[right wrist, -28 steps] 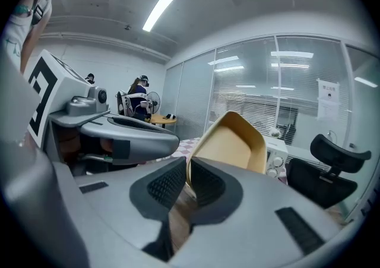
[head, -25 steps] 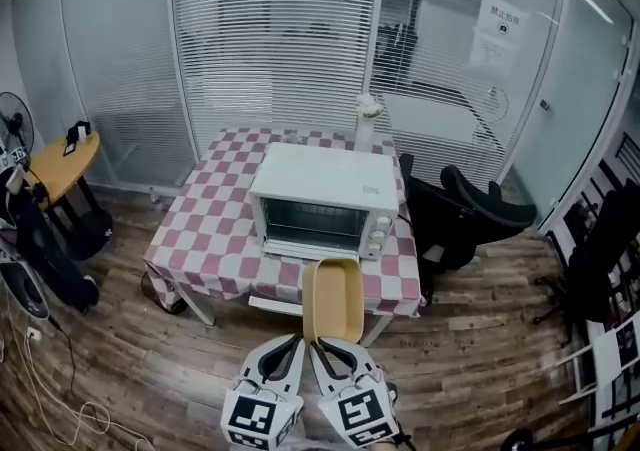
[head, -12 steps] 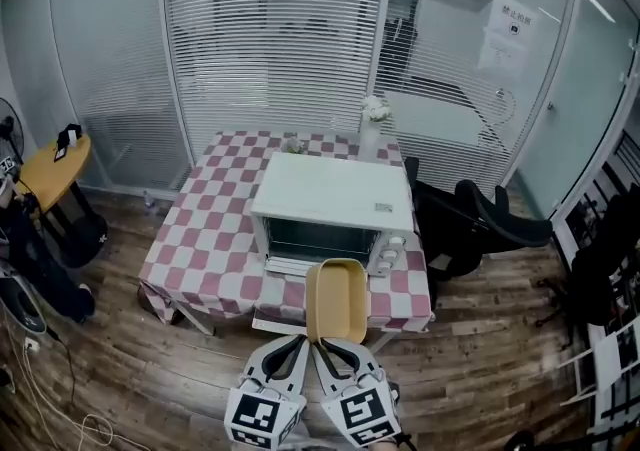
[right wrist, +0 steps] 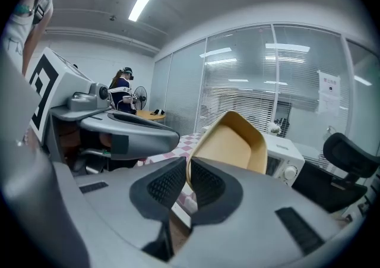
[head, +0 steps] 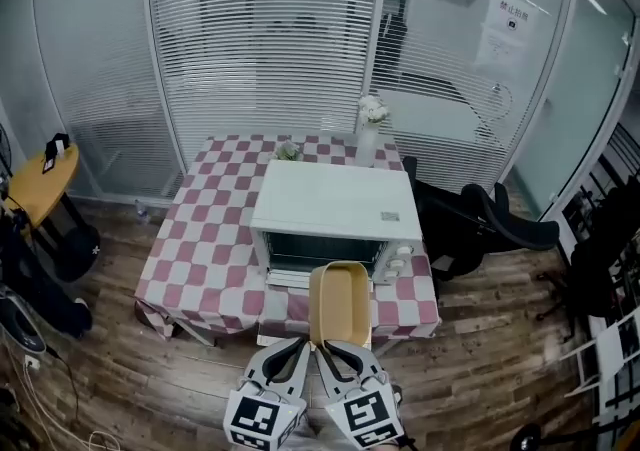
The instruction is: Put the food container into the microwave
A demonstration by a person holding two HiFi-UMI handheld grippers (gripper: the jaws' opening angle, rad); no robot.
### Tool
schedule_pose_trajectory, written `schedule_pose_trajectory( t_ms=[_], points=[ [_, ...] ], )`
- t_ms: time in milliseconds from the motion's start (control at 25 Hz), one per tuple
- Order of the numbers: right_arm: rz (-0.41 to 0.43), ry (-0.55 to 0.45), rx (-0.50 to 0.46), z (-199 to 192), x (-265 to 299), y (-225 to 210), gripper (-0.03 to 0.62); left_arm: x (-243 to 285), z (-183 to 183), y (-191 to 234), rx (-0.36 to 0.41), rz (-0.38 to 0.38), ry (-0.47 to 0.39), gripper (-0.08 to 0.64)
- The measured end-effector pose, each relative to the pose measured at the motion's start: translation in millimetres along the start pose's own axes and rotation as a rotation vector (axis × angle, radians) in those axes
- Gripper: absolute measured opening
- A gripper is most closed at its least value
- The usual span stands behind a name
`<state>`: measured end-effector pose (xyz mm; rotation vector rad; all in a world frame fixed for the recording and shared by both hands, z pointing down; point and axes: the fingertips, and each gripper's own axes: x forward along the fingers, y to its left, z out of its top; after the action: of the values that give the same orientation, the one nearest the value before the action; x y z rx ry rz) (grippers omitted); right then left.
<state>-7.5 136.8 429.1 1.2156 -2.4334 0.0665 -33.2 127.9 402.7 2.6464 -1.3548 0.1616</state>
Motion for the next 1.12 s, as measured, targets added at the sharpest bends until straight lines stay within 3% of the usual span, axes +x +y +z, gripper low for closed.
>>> schedule_pose_trajectory(
  t_ms=[440, 600, 840, 1120],
  points=[
    [0.005, 0.021, 0.007, -4.7, 24.1, -19.5, 0.018, 27.6, -8.7, 21.3, -0.049, -0.020, 0.030, 0.014],
    [0.006, 0.047, 0.019, 5.0, 32.2, -41.5, 0.018, 52.5, -0.2, 28.3, -0.067, -0.012, 0.026, 0.014],
    [0.035, 0.006, 0.001, 22.4, 53.5, -77.7, 0.018, 95.0, 20.2, 37.2, -0.059, -0.013, 0.024, 0.014],
    [0.086, -0.023, -0.026, 41.2, 66.8, -106.8, 0.018, 123.2, 30.1, 52.1, -0.069, 0.057, 0.019, 0.014]
  ],
)
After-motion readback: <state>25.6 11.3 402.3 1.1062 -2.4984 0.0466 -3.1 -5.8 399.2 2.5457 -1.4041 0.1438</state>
